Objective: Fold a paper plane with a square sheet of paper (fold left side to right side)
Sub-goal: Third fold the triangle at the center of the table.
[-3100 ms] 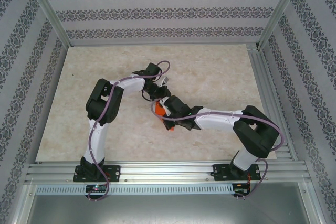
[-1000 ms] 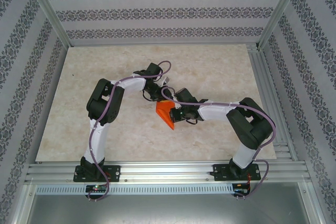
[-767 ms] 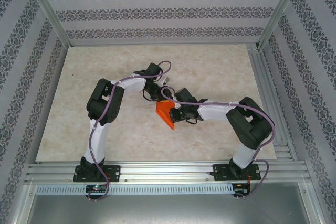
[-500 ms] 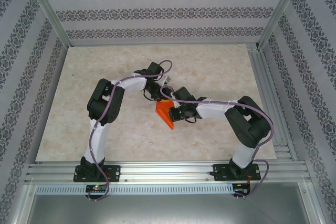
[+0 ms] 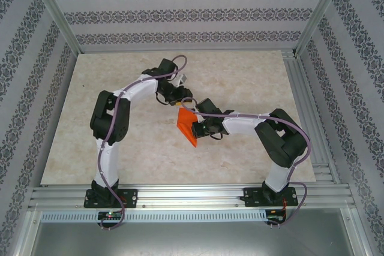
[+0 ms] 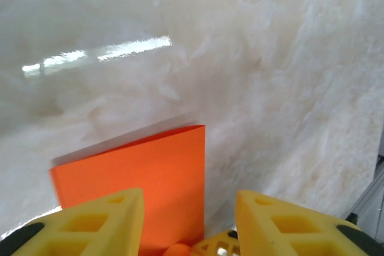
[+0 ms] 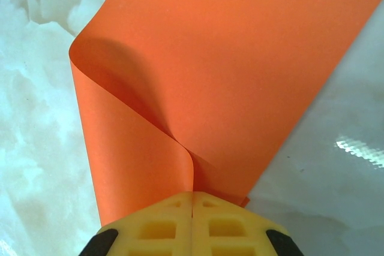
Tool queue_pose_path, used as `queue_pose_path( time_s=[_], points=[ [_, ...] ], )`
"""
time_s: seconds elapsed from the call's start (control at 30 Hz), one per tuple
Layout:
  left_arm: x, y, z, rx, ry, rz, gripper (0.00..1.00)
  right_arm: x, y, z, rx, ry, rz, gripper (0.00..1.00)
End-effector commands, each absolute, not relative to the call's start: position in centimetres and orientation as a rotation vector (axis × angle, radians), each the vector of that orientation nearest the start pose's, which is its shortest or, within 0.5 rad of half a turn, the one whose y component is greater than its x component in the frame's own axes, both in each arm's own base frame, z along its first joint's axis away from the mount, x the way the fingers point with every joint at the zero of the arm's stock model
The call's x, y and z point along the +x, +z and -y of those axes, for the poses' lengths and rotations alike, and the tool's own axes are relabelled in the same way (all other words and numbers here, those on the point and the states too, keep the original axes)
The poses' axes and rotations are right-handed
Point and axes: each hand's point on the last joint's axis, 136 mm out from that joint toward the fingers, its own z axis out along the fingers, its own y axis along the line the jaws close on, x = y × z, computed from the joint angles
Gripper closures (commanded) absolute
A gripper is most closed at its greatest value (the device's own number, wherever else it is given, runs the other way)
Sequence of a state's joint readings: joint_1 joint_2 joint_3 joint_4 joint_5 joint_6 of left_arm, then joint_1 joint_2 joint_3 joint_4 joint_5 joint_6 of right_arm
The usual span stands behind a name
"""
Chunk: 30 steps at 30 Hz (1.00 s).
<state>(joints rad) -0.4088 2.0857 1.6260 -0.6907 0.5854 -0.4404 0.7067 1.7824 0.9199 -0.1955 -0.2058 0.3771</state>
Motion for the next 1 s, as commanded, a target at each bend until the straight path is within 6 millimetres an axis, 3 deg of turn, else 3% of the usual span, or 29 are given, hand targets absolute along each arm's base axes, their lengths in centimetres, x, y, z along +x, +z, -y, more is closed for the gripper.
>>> queue_pose_path(
  time_s=[0.0, 0.27, 0.43, 0.57, 0.73, 0.97],
  points=[
    [39.8, 10.6, 26.3, 0.132, -1.009, -2.795, 0.6, 26.2, -1.6, -27.1, -0.529, 0.511, -2.814, 0.99],
    [35.8, 9.5, 24.6, -0.013, -1.066, -2.77, 0.69, 26.1, -1.7, -27.2, -0.542, 0.509, -2.816, 0.99],
    [33.4, 9.7, 26.4, -0.084, -1.254, -2.716, 0.71, 26.1, -1.7, -27.2, -0.544, 0.508, -2.817, 0.98],
    [32.1, 9.3, 28.2, -0.103, -1.296, -2.711, 0.73, 26.1, -1.8, -27.3, -0.547, 0.508, -2.816, 0.98],
    [31.6, 7.7, 29.6, -0.129, -1.269, -2.741, 0.75, 26.0, -1.8, -27.3, -0.555, 0.505, -2.819, 0.98],
    [32.0, 5.8, 30.0, -0.195, -1.226, -2.76, 0.77, 26.0, -1.8, -27.5, -0.56, 0.513, -2.818, 0.98]
  ],
)
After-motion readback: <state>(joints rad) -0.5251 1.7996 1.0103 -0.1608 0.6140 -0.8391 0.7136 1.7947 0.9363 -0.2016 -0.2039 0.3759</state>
